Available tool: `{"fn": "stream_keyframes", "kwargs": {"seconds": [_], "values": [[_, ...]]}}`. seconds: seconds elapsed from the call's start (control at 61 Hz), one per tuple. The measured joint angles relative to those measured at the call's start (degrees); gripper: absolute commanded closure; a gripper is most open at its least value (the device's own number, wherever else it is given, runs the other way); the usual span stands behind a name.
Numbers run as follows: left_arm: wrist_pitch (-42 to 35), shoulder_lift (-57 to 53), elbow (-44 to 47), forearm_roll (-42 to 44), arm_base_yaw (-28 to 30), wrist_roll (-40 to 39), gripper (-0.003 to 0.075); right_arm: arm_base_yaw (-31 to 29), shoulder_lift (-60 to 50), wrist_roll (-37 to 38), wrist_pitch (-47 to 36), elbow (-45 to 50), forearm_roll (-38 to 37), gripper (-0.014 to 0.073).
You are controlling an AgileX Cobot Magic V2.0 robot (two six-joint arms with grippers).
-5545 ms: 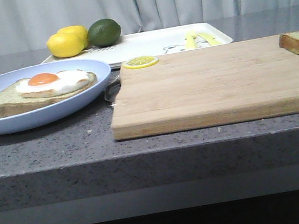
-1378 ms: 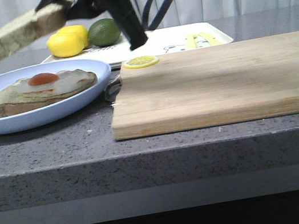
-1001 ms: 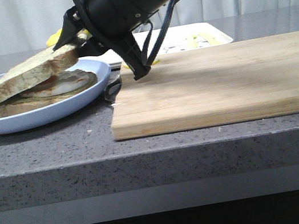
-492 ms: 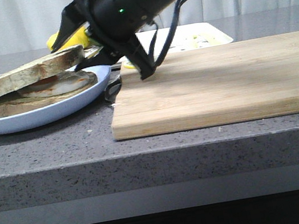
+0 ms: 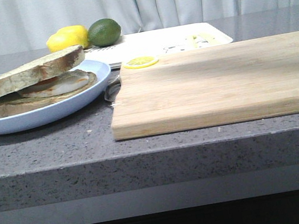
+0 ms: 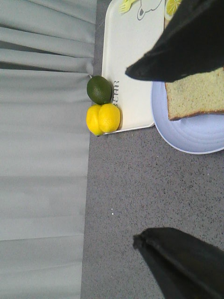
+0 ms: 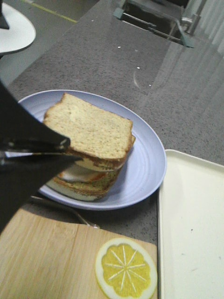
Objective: Place bread and move sandwich to tray
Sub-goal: 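Open the right gripper and raise it away from the sandwich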
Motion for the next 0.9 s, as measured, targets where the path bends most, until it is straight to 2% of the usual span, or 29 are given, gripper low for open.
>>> {"fn": "stream_keyframes", "kwargs": {"seconds": [0.131,0.246,0.41,0.525,0.673,0.902], "values": [[0.0,0.0,0.0,0.0,0.0,0.0,0.0102,-4.4,-5.0,0.0,5.9,0.0,-7.2,0.0655],[0.0,0.0,0.0,0.0,0.0,0.0,0.0102,-7.9,-9.5,3.1,9.6,0.0,-19.8,0.0654],[0.0,0.0,0.0,0.0,0.0,0.0,0.0102,-10.6,-15.9,20.9,14.0,0.1,-49.1,0.0654],[0.0,0.0,0.0,0.0,0.0,0.0,0.0102,-11.5,-19.3,31.8,17.7,0.1,-64.8,0.0654],[0.0,0.0,0.0,0.0,0.0,0.0,0.0102,-11.6,-25.1,35.6,17.8,2.7,-69.3,0.0654],[0.0,0.0,0.0,0.0,0.0,0.0,0.0102,-11.6,-41.4,36.4,8.1,17.1,-69.6,0.0654]]}}
